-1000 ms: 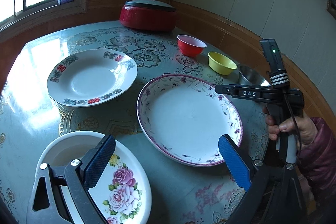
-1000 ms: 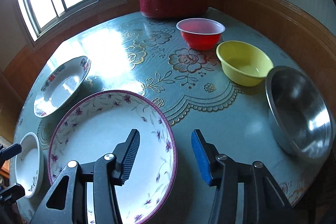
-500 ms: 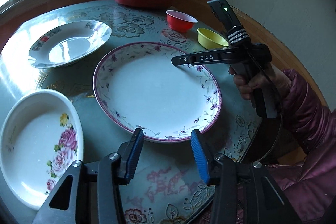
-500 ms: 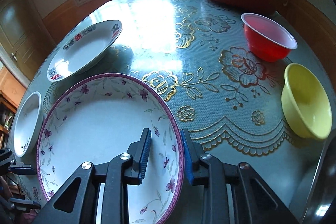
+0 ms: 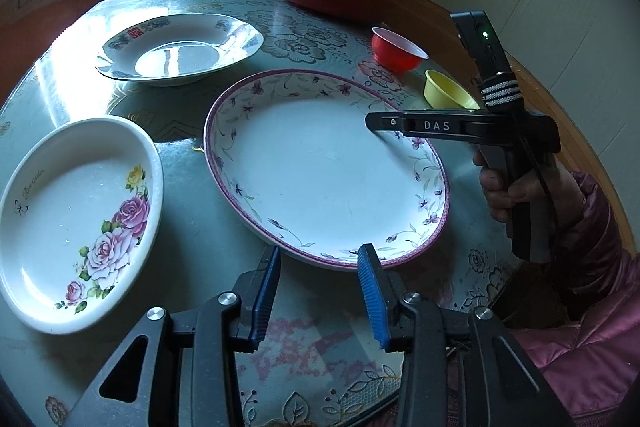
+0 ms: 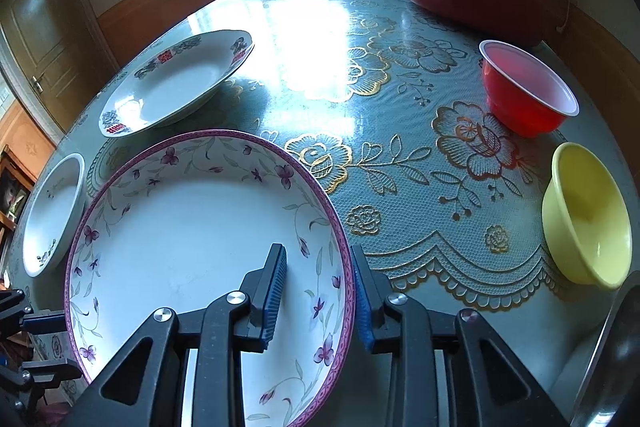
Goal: Organize plates and bowls
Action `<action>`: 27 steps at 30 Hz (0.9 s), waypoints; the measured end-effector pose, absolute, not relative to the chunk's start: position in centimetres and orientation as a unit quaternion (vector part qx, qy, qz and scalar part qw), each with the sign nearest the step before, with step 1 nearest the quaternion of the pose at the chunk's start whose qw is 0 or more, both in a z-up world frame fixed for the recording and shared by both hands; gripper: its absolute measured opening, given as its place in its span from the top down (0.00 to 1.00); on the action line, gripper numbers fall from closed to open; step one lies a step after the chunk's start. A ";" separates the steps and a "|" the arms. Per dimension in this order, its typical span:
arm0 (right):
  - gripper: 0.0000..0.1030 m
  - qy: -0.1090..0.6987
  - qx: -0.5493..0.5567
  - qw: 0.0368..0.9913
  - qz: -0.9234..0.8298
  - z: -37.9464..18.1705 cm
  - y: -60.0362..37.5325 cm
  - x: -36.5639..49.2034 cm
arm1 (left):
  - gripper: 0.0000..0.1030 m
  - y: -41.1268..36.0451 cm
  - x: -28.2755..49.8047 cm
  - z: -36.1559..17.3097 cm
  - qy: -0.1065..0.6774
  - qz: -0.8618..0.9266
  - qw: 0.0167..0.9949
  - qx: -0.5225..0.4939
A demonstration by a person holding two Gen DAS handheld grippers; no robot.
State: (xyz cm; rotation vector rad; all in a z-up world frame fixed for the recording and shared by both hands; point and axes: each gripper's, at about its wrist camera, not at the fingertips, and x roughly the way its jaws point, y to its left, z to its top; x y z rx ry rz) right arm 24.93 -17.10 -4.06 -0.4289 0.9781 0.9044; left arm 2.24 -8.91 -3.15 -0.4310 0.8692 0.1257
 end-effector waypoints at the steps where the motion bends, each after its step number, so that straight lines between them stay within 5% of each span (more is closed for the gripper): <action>1: 0.69 0.451 -0.196 0.765 0.416 -4.0 -17.1 24.9 | 0.61 -8.7 2.4 -3.2 0.416 0.061 0.882 -0.212; 27: 0.67 0.440 -0.214 0.770 0.411 -3.9 -17.6 22.9 | 0.62 -6.0 4.6 -4.0 0.419 0.177 0.865 -0.212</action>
